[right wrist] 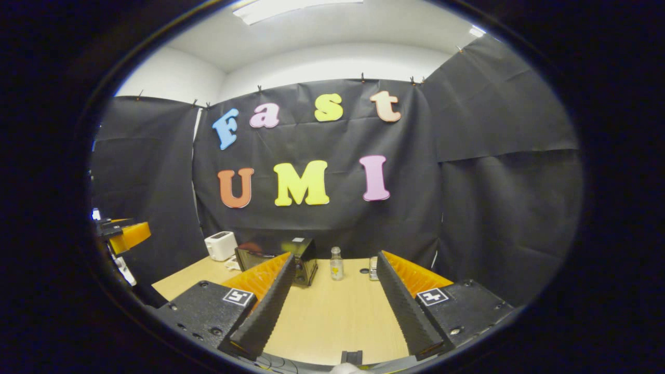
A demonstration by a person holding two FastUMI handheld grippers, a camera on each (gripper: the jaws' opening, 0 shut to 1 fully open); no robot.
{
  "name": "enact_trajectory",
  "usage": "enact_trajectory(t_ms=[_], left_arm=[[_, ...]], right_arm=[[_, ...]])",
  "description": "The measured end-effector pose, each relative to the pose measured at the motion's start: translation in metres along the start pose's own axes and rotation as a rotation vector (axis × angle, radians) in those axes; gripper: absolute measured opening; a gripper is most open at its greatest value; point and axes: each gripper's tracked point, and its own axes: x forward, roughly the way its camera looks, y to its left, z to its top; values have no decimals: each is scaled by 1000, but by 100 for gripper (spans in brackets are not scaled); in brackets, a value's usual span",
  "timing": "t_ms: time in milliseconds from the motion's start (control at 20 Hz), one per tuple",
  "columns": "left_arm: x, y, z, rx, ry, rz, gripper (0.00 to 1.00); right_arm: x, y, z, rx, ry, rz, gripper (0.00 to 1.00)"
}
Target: Open the electric oven with the left hand, put the food in, and close the electric oven.
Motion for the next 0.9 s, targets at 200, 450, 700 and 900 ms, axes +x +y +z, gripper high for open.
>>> enact_trajectory(t_ms=[200, 450, 700, 900], left_arm=[[7, 0, -2, 35, 0, -34, 96], [20, 0, 2, 39, -8, -86, 96], [29, 5, 0, 34, -8, -114, 96], [33, 14, -2, 34, -4, -122, 96]], right_arm=[[-1, 4, -8, 12, 21, -35, 100], [-6, 7, -6, 10, 21, -77, 99], [-5, 12, -2, -1, 15, -108, 99], [-2, 21, 0, -22, 16, -118, 96]])
